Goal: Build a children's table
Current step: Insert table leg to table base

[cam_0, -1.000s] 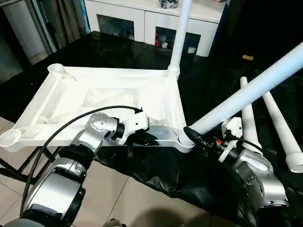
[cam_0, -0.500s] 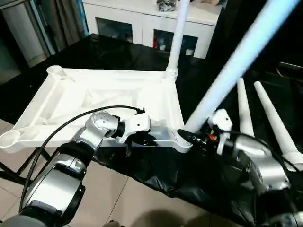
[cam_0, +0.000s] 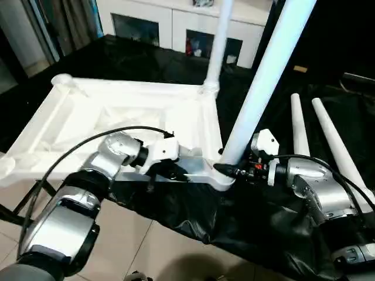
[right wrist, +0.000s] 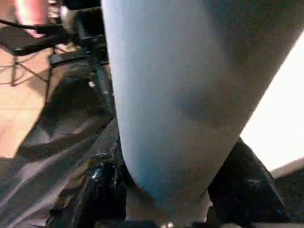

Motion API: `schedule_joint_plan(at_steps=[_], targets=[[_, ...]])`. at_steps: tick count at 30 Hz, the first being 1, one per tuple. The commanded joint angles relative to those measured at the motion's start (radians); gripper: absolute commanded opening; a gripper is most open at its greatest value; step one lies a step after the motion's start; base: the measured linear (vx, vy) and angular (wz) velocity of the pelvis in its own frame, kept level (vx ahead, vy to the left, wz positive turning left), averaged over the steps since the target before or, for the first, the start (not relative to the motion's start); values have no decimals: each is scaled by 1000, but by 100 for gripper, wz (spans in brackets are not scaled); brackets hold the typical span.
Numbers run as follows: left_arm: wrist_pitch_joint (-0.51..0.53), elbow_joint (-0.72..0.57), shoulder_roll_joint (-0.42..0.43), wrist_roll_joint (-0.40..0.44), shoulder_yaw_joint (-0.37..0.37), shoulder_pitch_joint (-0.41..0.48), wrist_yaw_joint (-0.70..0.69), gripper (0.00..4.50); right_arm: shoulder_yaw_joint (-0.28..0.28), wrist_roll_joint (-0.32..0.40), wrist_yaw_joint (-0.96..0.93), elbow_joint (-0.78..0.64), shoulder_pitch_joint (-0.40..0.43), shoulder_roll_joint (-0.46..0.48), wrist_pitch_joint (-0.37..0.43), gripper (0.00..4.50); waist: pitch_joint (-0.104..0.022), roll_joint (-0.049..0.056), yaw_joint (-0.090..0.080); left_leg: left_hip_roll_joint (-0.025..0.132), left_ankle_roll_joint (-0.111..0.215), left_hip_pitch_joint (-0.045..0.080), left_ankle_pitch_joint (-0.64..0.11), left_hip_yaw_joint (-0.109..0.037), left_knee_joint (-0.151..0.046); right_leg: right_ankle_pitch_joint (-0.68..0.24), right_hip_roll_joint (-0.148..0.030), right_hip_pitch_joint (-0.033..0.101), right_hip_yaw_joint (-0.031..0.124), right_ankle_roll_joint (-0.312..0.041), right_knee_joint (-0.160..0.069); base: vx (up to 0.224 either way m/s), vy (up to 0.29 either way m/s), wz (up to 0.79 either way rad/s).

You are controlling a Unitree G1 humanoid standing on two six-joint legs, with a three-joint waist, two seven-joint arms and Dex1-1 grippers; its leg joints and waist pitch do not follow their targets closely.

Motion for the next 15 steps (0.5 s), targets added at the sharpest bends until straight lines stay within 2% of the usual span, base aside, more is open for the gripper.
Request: schedule_joint_plan(at_steps=[1, 2, 3, 4, 6, 8, 9, 10, 12, 13, 14, 15], targets=[[3, 9, 4, 30, -33, 1, -7, 0, 111, -48, 49, 59, 53, 11, 47, 190, -22, 7, 1, 53, 50, 6, -294, -28, -74, -366, -95, 24, 58, -181, -90, 0, 0, 0], [3, 9, 4, 30, -33, 1, -7, 0, 111, -48, 49, 59, 53, 11, 47, 190, -19, 3, 1, 53, 52, 3, -283, -27, -74, -362, -97, 25, 58, -183, -89, 0, 0, 0], [7, 11, 3, 30, -27, -1, 2, 0, 111, -49, 51, 60, 55, 14, 42, 190, -16, 4, 1, 53, 51, 4, -283, -27, -75, -376, -98, 24, 59, -181, -92, 0, 0, 0], [10, 11, 2, 29, -23, -2, 7, 0, 110, -50, 50, 60, 56, 16, 40, 190, -18, 2, 1, 53, 51, 5, -284, -27, -75, -386, -99, 26, 58, -179, -94, 0, 0, 0], [26, 7, -4, 16, -3, -2, 33, 0, 98, -50, 32, 62, 60, 28, 34, 190, -13, 0, 2, 54, 40, 13, -323, -30, -79, -475, -103, 20, 59, -167, -102, 0, 0, 0], [43, -1, -12, 0, 16, 0, 52, 0, 85, -50, 3, 66, 60, 42, 30, 190, -8, 0, -1, 54, 31, 16, -353, -33, -83, -543, -105, 17, 62, -149, -110, 0, 0, 0], [54, -4, -18, -9, 29, 0, 73, 0, 75, -58, -36, 76, 56, 54, 23, 190, -12, -5, -1, 54, 29, 21, -361, -34, -82, -571, -106, 17, 61, -141, -113, 0, 0, 0], [67, -6, -23, -15, 40, -2, 98, 0, 64, -70, -77, 89, 50, 65, 7, 190, -8, -2, -2, 54, 22, 23, -377, -39, -85, -624, -111, 13, 61, -128, -118, 0, 0, 0], [103, -7, -33, -20, 62, -10, 156, 0, 36, -96, -188, 127, 33, 94, -17, 190, -6, -6, -10, 53, 7, 24, -402, -46, -87, -711, -115, 8, 57, -97, -128, 0, 0, 0], [115, -8, -36, -20, 67, -13, 175, 0, 27, -105, -227, 141, 26, 103, -22, 190, -6, -3, -11, 52, 3, 26, -413, -48, -87, -726, -115, 6, 54, -93, -130, 0, 0, 0], [141, -11, -42, -21, 77, -18, 210, 0, 8, -121, -307, 170, 11, 122, -30, 190, -6, -6, -21, 52, -7, 21, -419, -55, -91, -745, -116, 12, 46, -81, -131, -54, 21, -11], [164, -21, -49, -30, 89, -21, 225, 0, -7, -128, -365, 193, -2, 138, -26, 190, -6, -4, -25, 51, -12, 21, -430, -57, -93, -748, -114, 13, 41, -76, -134, -61, 36, -16]])
